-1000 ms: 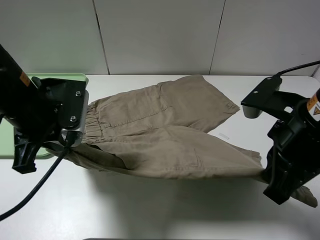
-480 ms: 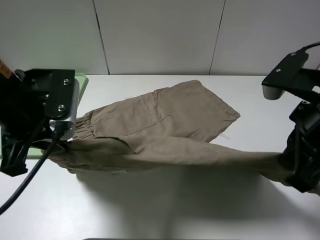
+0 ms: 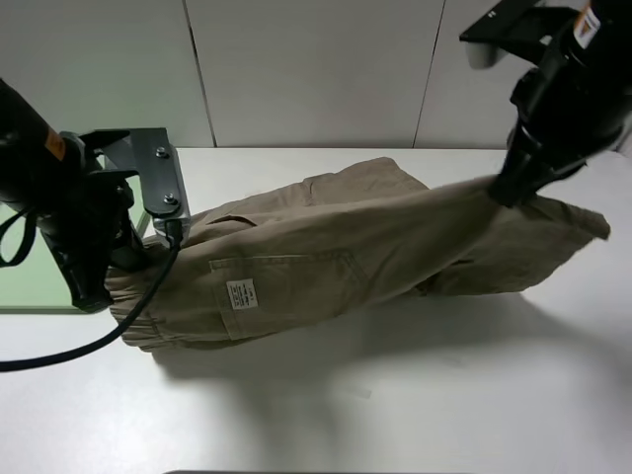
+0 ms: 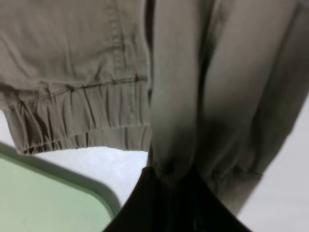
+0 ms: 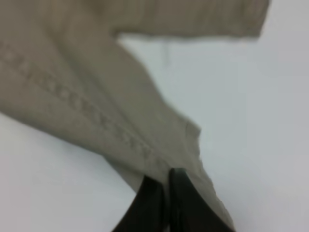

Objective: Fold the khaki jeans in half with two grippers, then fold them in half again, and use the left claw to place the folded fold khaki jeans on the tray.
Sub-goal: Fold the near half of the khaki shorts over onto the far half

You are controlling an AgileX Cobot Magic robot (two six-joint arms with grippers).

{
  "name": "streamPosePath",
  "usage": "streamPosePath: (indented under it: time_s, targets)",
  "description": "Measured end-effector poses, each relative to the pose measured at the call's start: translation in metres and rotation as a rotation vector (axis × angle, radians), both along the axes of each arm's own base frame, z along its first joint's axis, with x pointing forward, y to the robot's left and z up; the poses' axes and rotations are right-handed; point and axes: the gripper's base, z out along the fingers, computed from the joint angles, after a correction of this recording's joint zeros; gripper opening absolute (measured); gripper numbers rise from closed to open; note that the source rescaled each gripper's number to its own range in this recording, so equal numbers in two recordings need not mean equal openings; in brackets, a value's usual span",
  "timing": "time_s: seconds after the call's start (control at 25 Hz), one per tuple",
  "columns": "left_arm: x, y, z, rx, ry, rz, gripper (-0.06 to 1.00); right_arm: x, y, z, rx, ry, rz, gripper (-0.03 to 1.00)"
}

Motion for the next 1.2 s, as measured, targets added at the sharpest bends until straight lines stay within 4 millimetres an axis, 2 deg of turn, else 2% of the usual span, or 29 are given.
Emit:
streamPosePath:
  time_s: [0.28, 0.4, 0.6, 0.92, 1.2]
  targets:
    - [0.017, 0.002, -0.01, 0.04, -0.079, 0.059, 0.0, 0.071, 0.029, 0.007, 0.007, -0.065, 0.027, 0.0]
    - [0.028, 0.007, -0.016, 0.03, -0.112, 0.105, 0.0, 0.096, 0.041, 0.0, -0.001, -0.079, 0.03, 0.0]
    - [0.046, 0.018, -0.035, 0.018, -0.106, 0.186, 0.0, 0.129, 0.058, -0.023, -0.002, -0.102, 0.047, 0.0]
    - [0.071, 0.038, -0.062, -0.027, -0.121, 0.305, 0.0, 0.158, 0.075, -0.062, 0.045, -0.17, 0.086, 0.0]
    - [0.078, 0.041, -0.069, -0.054, -0.148, 0.323, 0.0, 0.172, 0.088, -0.088, 0.108, -0.206, 0.103, 0.0]
